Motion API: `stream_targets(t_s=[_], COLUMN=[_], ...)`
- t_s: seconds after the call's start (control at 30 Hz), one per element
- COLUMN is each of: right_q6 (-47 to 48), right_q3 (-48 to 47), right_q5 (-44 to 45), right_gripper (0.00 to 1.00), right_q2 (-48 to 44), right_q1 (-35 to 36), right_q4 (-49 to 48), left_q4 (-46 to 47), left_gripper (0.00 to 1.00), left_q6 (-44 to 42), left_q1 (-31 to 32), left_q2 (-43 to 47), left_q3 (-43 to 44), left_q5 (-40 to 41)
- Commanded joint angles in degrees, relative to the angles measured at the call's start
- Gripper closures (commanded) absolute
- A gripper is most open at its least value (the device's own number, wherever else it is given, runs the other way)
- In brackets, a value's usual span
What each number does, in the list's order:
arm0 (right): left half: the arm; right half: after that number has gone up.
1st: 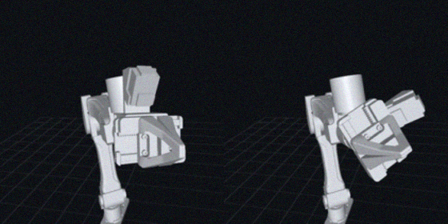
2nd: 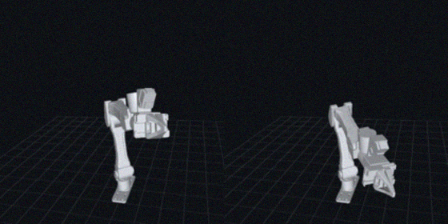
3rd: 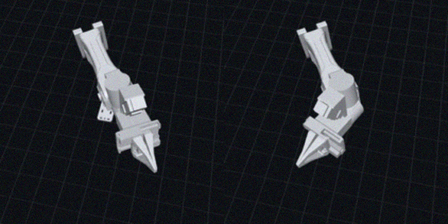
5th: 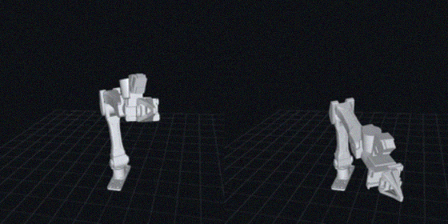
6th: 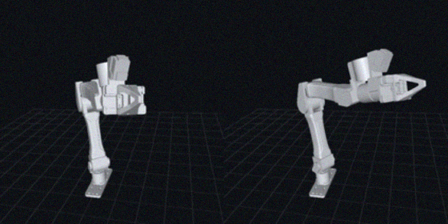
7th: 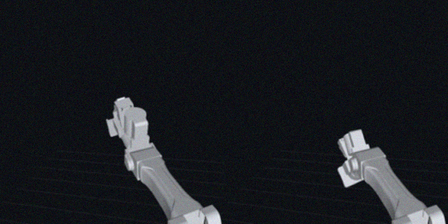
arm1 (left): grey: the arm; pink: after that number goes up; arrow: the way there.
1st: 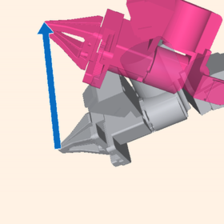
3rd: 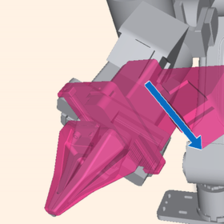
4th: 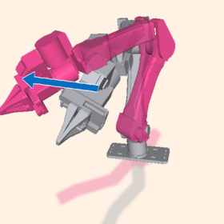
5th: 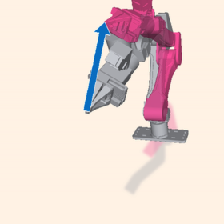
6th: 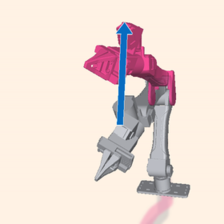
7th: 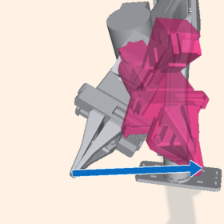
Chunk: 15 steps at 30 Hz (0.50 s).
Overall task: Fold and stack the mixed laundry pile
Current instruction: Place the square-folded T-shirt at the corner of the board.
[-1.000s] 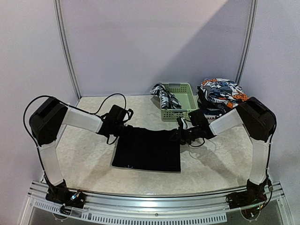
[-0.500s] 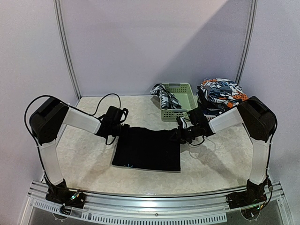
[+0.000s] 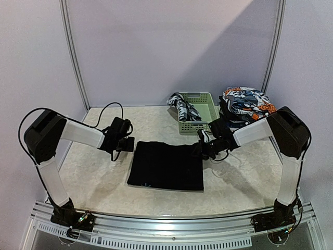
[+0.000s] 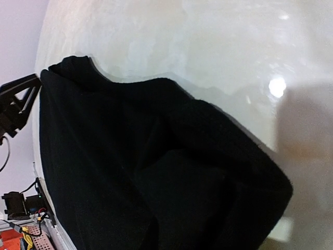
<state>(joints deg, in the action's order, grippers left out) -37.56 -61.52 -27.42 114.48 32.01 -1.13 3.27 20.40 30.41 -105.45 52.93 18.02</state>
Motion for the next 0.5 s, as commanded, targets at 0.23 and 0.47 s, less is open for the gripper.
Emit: stream_targets(t_s=[0.23, 0.47], right_q6=[10.58, 17.49], right_q3=[-1.90, -4.63], right_q5=[13.34, 26.29], right_gripper=[1.00, 1.00], right_q2=[-9.54, -16.20], right_q1=[-0.51, -0.52], right_q4=[21.69, 31.53], left_q4=[-2.57, -3.09], left_gripper=[0.12, 0.00], left_q6=[1.63, 2.71], left_q1=[4.53, 8.90], left_q2=[15.55, 19.98], left_q3=[-11.25, -14.15], left_q5=[7.43, 10.00])
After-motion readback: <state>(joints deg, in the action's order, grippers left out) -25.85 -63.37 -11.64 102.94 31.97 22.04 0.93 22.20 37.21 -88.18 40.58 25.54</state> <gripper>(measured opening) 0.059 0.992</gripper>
